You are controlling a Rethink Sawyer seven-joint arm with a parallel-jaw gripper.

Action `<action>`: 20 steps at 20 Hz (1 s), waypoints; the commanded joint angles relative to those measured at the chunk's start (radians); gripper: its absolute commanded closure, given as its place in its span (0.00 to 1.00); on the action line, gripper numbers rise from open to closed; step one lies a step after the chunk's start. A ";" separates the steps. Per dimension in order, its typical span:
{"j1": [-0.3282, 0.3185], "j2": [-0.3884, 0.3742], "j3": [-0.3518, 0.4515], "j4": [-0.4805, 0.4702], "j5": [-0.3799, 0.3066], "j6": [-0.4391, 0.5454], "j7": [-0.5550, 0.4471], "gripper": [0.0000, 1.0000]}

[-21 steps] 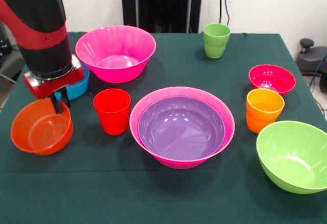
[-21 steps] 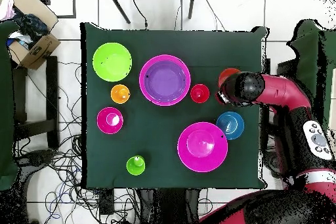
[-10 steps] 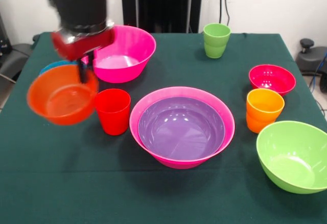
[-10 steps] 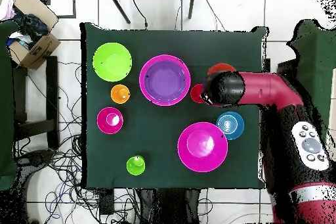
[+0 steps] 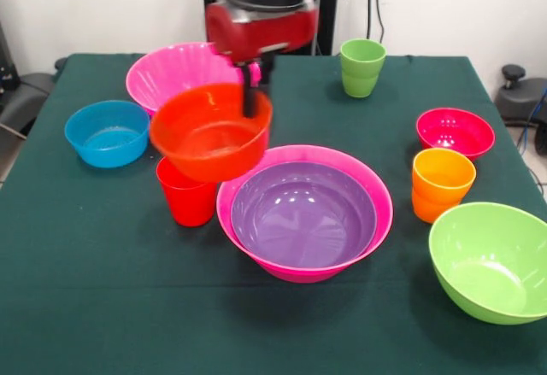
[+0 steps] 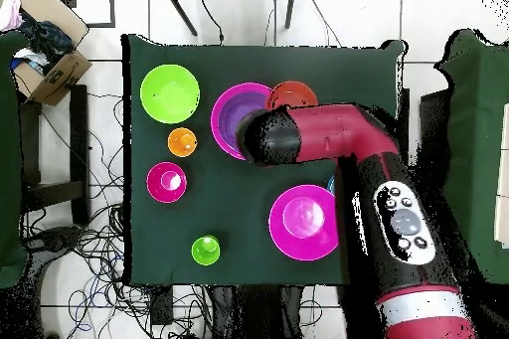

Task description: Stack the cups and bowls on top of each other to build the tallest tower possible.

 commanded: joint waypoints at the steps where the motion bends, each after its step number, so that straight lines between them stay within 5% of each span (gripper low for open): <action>1: 0.052 0.023 -0.073 0.136 0.013 -0.167 0.295 1.00; 20: 0.149 0.085 -0.171 0.182 -0.026 -0.365 0.461 1.00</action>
